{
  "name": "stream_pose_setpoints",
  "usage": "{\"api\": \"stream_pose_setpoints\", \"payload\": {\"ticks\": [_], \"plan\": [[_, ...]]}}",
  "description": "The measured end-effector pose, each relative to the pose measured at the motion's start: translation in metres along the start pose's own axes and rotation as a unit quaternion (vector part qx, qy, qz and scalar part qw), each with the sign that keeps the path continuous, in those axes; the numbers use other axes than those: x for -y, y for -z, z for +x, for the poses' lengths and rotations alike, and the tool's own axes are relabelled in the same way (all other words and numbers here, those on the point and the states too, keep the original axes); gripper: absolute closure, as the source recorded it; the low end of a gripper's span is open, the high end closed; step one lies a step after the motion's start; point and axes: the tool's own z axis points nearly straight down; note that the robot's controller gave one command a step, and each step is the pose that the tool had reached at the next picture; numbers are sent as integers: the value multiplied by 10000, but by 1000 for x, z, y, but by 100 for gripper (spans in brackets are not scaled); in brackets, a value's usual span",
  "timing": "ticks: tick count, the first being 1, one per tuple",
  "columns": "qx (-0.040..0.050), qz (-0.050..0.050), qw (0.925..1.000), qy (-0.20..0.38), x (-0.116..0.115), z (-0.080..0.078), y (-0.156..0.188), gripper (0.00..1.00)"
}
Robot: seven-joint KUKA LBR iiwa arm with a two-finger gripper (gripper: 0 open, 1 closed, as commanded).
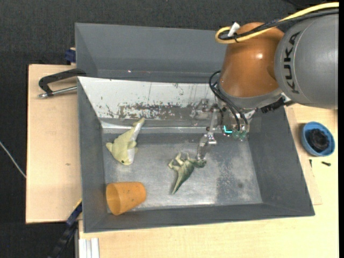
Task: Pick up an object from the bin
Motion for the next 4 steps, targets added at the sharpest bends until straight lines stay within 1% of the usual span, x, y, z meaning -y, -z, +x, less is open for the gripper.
{"api": "stream_pose_setpoints", "payload": {"ticks": [1, 2, 3, 4], "plan": [[60, 3, 9836, 1802, -10, 14, -109, 0], [66, 5, 9855, 1693, -10, 24, -78, 0], [59, 7, 9552, 2957, -40, 28, -80, 0], [58, 9, 9444, 3288, -17, 24, -109, 0]]}}
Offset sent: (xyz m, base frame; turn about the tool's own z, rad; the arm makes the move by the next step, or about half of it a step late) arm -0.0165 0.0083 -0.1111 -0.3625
